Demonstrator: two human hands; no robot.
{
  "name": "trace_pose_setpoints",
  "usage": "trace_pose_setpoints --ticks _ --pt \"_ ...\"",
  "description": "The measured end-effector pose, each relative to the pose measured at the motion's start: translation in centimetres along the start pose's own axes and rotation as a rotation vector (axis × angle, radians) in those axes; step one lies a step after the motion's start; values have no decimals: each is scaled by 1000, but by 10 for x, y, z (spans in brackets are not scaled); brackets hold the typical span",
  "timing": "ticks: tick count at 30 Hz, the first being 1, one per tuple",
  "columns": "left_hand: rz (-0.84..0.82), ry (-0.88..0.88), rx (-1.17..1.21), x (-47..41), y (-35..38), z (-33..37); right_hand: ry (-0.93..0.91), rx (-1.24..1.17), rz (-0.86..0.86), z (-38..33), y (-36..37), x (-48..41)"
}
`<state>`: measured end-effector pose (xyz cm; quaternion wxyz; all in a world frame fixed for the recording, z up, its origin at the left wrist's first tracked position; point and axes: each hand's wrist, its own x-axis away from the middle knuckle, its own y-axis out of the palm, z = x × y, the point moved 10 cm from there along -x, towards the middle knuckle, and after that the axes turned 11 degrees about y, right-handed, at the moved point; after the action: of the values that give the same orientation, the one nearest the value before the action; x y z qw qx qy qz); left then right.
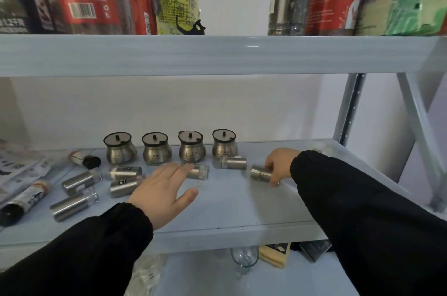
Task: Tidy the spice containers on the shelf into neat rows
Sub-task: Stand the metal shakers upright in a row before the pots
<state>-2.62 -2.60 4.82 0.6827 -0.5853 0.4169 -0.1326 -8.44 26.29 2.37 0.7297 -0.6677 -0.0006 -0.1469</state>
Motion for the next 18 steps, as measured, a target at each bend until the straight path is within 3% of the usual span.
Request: trace_pose_setpoints --ticks 18 --pt "25 54 33 -9 1 -4 82 -489 147 -8 0 0"
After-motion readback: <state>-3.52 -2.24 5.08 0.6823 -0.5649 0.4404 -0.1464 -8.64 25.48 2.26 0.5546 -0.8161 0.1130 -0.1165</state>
